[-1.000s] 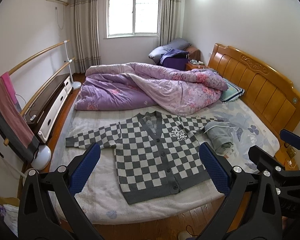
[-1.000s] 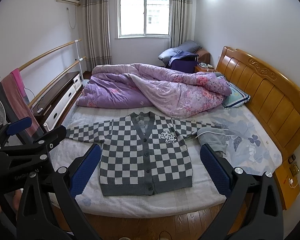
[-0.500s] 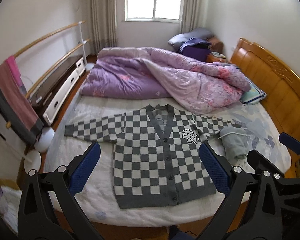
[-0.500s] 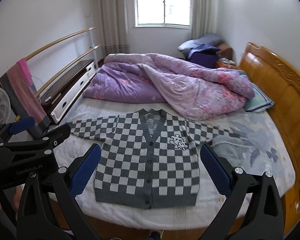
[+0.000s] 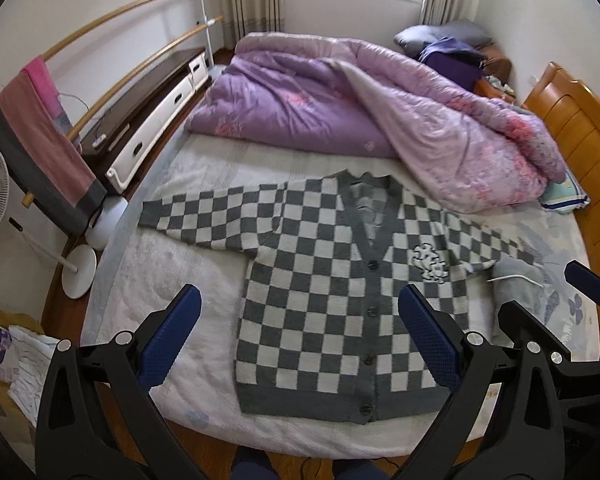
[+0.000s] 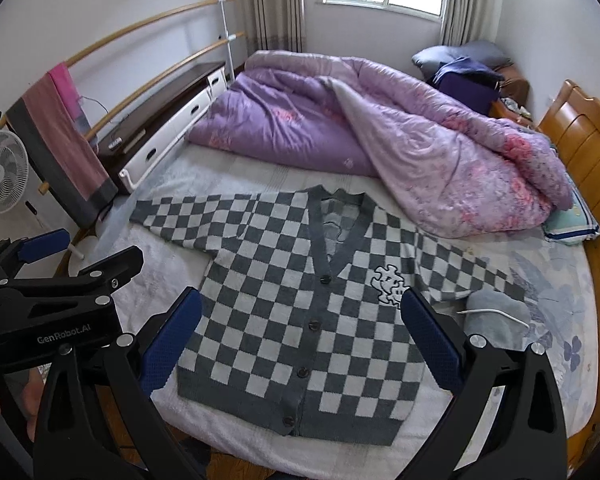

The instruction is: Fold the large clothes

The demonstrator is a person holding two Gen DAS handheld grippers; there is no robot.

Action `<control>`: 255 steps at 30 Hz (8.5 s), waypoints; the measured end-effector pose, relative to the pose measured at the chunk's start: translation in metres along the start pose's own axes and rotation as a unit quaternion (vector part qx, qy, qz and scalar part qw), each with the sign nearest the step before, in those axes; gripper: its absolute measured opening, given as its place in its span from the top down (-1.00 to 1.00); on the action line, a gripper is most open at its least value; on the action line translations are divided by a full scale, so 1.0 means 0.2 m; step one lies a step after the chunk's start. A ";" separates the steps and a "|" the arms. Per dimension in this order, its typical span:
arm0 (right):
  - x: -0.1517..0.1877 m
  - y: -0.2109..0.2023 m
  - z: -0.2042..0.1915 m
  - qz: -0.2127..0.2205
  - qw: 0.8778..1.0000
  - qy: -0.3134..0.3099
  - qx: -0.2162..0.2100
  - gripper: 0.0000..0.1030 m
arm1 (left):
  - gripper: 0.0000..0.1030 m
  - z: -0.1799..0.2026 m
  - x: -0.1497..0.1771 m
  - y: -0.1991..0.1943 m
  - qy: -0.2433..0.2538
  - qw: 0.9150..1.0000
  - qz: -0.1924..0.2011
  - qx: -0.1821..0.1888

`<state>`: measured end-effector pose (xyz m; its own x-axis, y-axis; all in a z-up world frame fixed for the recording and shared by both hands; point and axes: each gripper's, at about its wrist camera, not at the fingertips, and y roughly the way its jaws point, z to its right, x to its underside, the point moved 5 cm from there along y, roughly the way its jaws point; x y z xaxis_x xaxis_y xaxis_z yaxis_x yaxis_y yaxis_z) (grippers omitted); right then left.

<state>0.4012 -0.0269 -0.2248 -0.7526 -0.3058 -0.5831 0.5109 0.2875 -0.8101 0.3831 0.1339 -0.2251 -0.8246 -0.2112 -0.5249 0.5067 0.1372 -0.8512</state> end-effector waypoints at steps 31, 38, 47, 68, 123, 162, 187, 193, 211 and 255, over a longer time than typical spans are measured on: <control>-0.12 2.26 -0.62 -0.123 0.991 0.021 -0.049 0.36 | -0.89 -2.03 -0.12 2.30 -0.308 0.945 -0.095 -0.056; -0.06 2.52 -0.70 -0.149 0.984 0.030 -0.094 0.77 | 0.28 -2.20 -0.11 2.58 -0.309 0.941 -0.122 -0.071; 0.07 2.80 -0.69 -0.215 0.967 0.062 -0.119 0.91 | 0.82 -2.16 -0.26 2.24 -0.263 0.961 -0.039 -0.072; 0.07 1.83 0.81 -0.083 0.978 0.173 -0.083 0.81 | 0.82 0.26 -0.67 1.69 0.016 0.994 0.064 0.088; 0.75 1.58 3.35 -0.008 0.897 0.388 0.213 0.82 | 0.01 1.95 0.29 2.65 0.217 0.964 -0.121 0.097; -0.19 2.36 -0.04 -0.063 0.975 0.161 -0.140 0.73 | -0.21 -0.43 -0.24 2.11 -0.062 0.997 -0.054 -0.008; 0.06 2.15 1.07 -0.052 0.973 0.222 -0.022 0.61 | -0.37 0.11 -0.19 2.48 0.003 0.992 -0.115 0.043; 0.29 2.33 1.41 -0.110 0.957 0.267 0.028 0.73 | -0.48 0.11 -0.11 2.65 0.000 0.989 -0.148 0.012; 0.03 2.36 1.55 -0.086 0.964 0.250 0.029 -0.10 | -0.57 -0.16 -0.37 2.63 -0.128 0.978 -0.133 0.100; 0.08 1.67 1.49 0.025 0.975 0.222 -0.015 0.65 | 0.67 -0.33 -0.43 1.83 -0.048 0.998 0.011 0.035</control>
<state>0.6846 -0.2057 -0.5225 -0.8359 0.1312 -0.5330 0.5445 0.3209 -0.7749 0.6226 0.2658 -0.4910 -0.7865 -0.3009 -0.5393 0.5441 0.0752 -0.8356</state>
